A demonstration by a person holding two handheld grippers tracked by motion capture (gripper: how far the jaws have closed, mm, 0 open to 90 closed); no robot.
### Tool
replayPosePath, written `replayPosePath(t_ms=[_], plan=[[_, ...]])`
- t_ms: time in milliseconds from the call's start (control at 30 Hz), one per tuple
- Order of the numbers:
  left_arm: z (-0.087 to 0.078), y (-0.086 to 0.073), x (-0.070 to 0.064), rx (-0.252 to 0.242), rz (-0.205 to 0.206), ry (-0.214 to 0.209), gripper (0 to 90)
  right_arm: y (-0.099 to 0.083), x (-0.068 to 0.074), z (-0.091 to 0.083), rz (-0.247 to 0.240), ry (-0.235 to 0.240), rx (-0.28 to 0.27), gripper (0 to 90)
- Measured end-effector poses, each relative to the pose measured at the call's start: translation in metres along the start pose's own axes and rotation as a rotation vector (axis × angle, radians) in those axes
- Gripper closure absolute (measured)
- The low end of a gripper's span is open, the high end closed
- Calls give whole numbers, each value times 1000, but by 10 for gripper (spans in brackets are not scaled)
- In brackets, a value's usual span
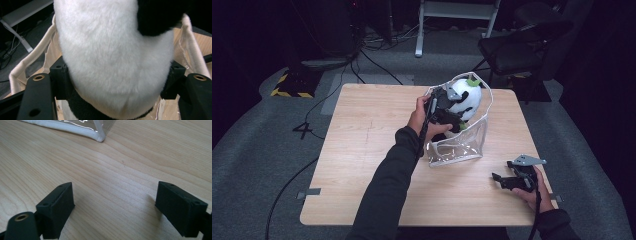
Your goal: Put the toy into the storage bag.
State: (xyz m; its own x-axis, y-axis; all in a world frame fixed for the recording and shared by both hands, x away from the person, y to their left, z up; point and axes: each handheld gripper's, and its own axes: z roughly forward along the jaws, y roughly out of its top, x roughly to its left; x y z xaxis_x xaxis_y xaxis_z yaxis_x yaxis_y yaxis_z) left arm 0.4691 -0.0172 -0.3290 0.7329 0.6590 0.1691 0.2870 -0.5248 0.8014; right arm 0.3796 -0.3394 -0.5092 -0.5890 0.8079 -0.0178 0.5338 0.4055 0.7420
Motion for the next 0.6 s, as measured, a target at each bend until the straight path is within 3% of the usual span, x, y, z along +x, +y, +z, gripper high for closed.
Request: replayPosePath(t_ms=[233,600], plan=[[4,1,-1,27,2,7,288,0,0,0,0,0,0,150],[12,6,-2,135,23,31,234,0,0,0,0,0,0,150]])
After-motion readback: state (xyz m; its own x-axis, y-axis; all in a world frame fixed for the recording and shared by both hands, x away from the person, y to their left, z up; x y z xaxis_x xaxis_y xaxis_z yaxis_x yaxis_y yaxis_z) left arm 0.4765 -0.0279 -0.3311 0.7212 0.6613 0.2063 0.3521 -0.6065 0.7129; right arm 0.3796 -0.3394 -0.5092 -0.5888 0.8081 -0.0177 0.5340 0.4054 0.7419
